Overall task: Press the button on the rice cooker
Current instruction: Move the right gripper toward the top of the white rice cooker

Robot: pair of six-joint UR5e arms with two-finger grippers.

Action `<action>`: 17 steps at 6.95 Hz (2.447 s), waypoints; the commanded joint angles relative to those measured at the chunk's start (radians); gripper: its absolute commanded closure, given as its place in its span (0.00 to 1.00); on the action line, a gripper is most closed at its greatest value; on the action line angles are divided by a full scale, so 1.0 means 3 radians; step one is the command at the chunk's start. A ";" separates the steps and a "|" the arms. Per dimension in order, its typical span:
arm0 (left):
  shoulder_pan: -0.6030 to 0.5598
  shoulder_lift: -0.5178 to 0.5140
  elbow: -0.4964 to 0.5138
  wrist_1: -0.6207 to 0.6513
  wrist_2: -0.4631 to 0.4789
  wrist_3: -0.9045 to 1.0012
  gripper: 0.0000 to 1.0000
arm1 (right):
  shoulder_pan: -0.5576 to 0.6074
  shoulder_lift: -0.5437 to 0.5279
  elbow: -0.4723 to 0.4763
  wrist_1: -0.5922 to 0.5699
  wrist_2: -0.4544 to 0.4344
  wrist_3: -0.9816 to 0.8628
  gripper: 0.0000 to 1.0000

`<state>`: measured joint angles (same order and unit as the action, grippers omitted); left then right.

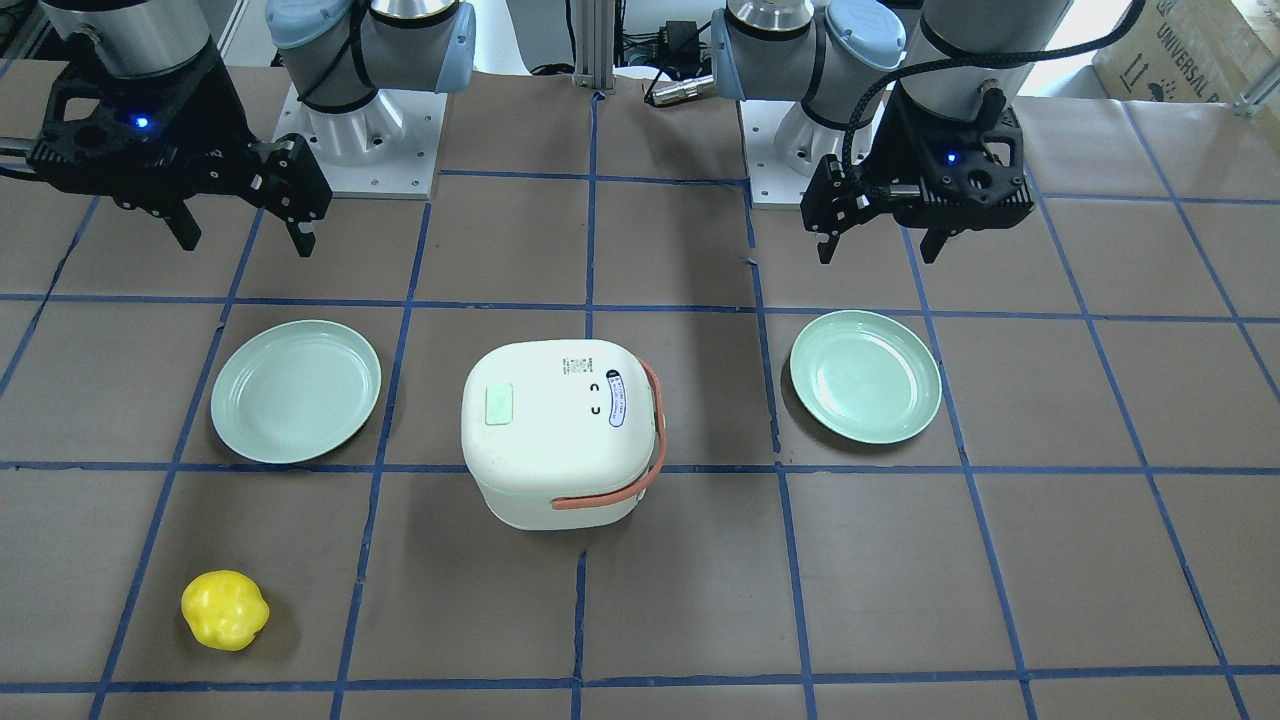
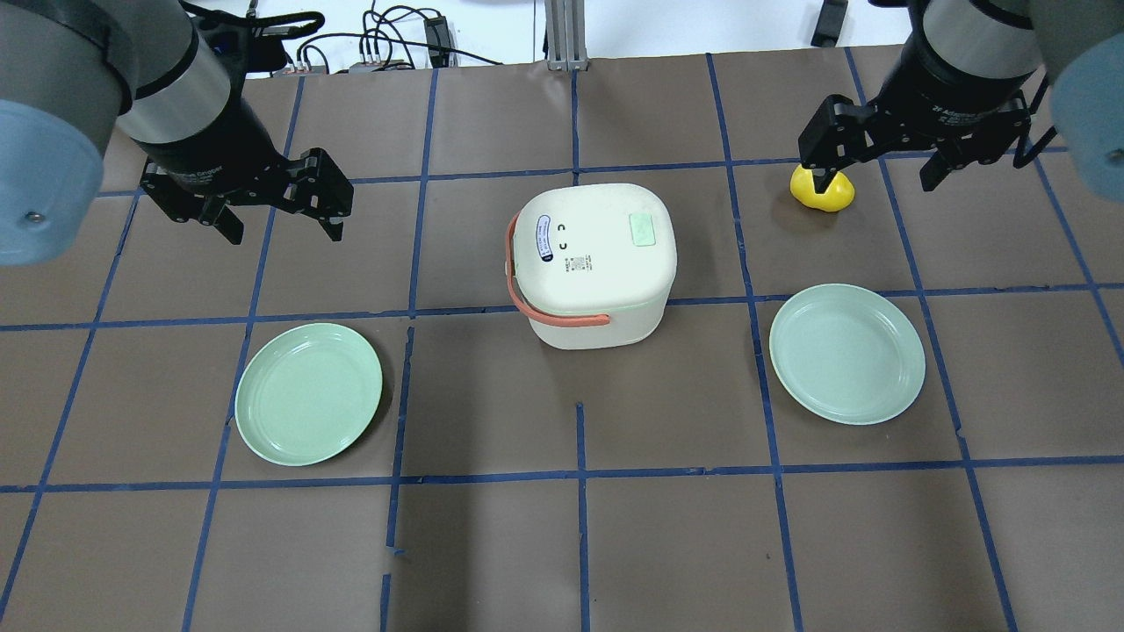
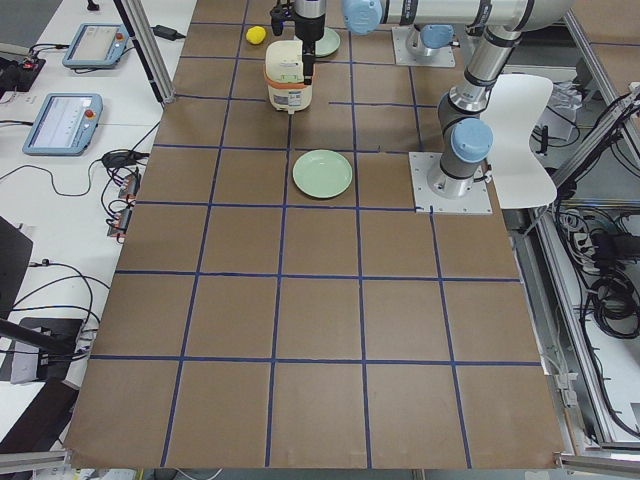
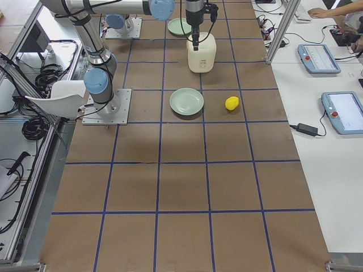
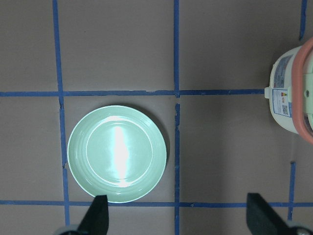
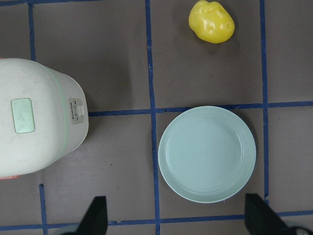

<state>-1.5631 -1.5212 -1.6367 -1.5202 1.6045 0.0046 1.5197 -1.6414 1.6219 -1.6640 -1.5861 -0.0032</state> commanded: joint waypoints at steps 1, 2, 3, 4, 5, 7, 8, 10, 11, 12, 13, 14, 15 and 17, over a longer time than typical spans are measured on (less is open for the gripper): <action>0.0000 0.0003 0.0000 0.0000 0.0000 0.0000 0.00 | 0.0002 0.0015 0.0003 -0.0447 0.0015 0.0102 0.00; 0.0000 0.0003 0.0000 0.0000 0.0000 0.0000 0.00 | 0.0007 0.0041 0.0034 -0.0532 0.0005 0.0168 0.00; 0.0000 0.0003 0.0000 0.0000 0.0000 0.0000 0.00 | 0.0007 0.0092 0.0029 -0.0513 0.0051 0.0260 0.01; 0.0000 -0.0002 0.0000 0.0000 0.0000 0.0000 0.00 | 0.0007 0.0097 0.0024 -0.0497 0.0248 0.0332 0.23; 0.0000 0.0003 0.0000 0.0000 0.0000 0.0000 0.00 | 0.0007 0.0097 0.0014 -0.0340 0.0326 0.0297 0.74; 0.0000 -0.0002 0.0000 0.0000 0.0000 0.0000 0.00 | 0.0007 0.0092 -0.0007 -0.0288 0.0317 0.0277 0.94; 0.0000 0.0003 0.0000 0.0000 0.0000 0.0000 0.00 | 0.0022 0.0107 -0.0002 -0.0303 0.0347 0.0292 0.94; 0.0000 -0.0002 0.0000 0.0000 0.0000 0.0000 0.00 | 0.0185 0.0321 -0.0093 -0.0364 0.0547 0.0338 0.94; 0.0000 -0.0002 0.0000 0.0000 0.0000 0.0000 0.00 | 0.0378 0.0459 -0.0144 -0.0410 0.0542 0.0368 0.94; 0.0000 -0.0002 0.0000 0.0000 0.0000 0.0000 0.00 | 0.0598 0.0653 -0.0155 -0.0684 0.0517 0.0394 0.94; 0.0000 -0.0002 0.0000 0.0000 0.0000 0.0000 0.00 | 0.0757 0.0882 -0.0160 -0.0950 0.0511 0.0531 0.94; 0.0000 -0.0002 0.0000 0.0000 0.0000 0.0000 0.00 | 0.0814 0.1027 -0.0160 -0.1134 0.0511 0.0558 0.94; 0.0000 -0.0002 0.0000 0.0000 0.0000 0.0000 0.00 | 0.0820 0.1068 -0.0160 -0.1162 0.0511 0.0538 0.94; 0.0000 -0.0002 0.0000 0.0000 0.0000 0.0000 0.00 | 0.0820 0.1084 -0.0145 -0.1157 0.0511 0.0532 0.94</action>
<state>-1.5631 -1.5217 -1.6367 -1.5202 1.6045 0.0046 1.7643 -1.3233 1.5758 -2.0077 -1.4333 0.1543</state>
